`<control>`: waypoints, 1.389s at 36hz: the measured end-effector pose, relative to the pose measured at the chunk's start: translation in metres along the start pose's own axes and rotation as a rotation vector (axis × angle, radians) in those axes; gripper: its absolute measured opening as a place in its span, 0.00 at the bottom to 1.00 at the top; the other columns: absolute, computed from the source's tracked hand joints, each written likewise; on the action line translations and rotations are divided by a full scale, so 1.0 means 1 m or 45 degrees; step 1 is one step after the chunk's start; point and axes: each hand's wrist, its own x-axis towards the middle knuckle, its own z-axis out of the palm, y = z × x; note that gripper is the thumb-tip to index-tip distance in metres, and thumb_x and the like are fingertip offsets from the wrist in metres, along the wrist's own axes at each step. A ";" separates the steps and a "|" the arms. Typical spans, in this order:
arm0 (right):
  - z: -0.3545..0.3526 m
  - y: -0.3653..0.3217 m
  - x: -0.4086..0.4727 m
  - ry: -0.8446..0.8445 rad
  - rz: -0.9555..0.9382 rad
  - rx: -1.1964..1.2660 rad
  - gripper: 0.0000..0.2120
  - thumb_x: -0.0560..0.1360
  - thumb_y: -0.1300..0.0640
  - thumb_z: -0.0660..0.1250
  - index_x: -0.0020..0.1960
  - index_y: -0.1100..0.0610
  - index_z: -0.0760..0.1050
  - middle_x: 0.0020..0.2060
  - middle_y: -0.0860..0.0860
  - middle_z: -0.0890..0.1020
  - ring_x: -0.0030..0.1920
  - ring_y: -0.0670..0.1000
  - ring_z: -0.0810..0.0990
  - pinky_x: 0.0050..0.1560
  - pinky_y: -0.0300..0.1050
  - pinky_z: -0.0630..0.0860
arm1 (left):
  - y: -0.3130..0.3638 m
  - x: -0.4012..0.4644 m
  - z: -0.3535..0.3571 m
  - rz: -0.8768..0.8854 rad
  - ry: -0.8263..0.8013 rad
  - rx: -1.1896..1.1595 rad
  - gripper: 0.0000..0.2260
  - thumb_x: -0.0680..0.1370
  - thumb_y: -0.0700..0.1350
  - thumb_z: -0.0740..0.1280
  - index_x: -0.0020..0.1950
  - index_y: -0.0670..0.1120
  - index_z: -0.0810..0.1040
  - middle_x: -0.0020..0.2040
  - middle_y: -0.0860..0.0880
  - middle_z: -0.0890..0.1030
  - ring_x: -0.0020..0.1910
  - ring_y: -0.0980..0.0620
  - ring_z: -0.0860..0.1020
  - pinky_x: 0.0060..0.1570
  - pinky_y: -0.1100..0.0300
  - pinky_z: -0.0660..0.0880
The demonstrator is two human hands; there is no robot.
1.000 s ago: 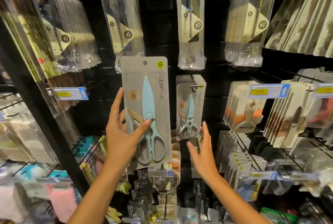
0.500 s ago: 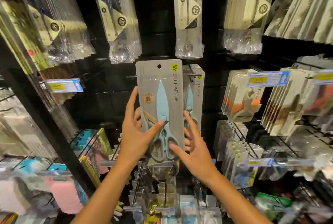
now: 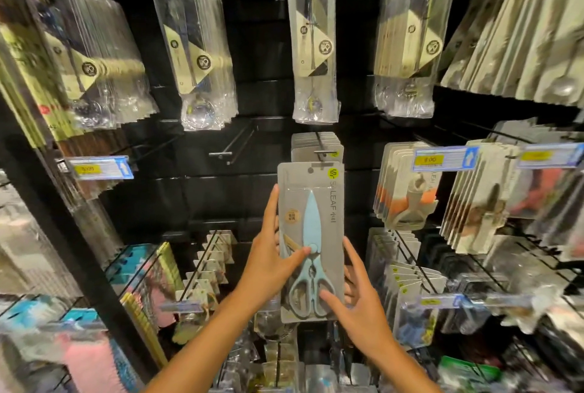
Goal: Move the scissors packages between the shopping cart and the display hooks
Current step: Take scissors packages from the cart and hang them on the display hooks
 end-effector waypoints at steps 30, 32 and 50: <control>-0.017 0.020 0.072 0.028 -0.010 -0.223 0.45 0.75 0.50 0.69 0.78 0.29 0.41 0.73 0.37 0.67 0.72 0.42 0.70 0.70 0.48 0.72 | -0.019 0.075 0.019 -0.037 -0.229 -0.006 0.53 0.71 0.56 0.78 0.73 0.77 0.36 0.80 0.59 0.57 0.78 0.58 0.62 0.75 0.47 0.67; -0.015 0.025 0.083 0.029 0.021 -0.218 0.47 0.71 0.43 0.68 0.78 0.30 0.39 0.70 0.41 0.68 0.71 0.44 0.70 0.70 0.49 0.73 | -0.022 0.083 0.021 -0.053 -0.217 -0.033 0.52 0.69 0.59 0.78 0.72 0.79 0.37 0.81 0.57 0.56 0.78 0.55 0.62 0.74 0.44 0.68; -0.023 0.054 0.140 -0.011 0.083 -0.310 0.49 0.77 0.58 0.72 0.80 0.36 0.41 0.75 0.47 0.66 0.68 0.40 0.69 0.57 0.30 0.70 | -0.037 0.118 0.026 -0.093 -0.273 -0.096 0.48 0.78 0.34 0.71 0.72 0.65 0.36 0.73 0.59 0.62 0.65 0.71 0.71 0.51 0.76 0.73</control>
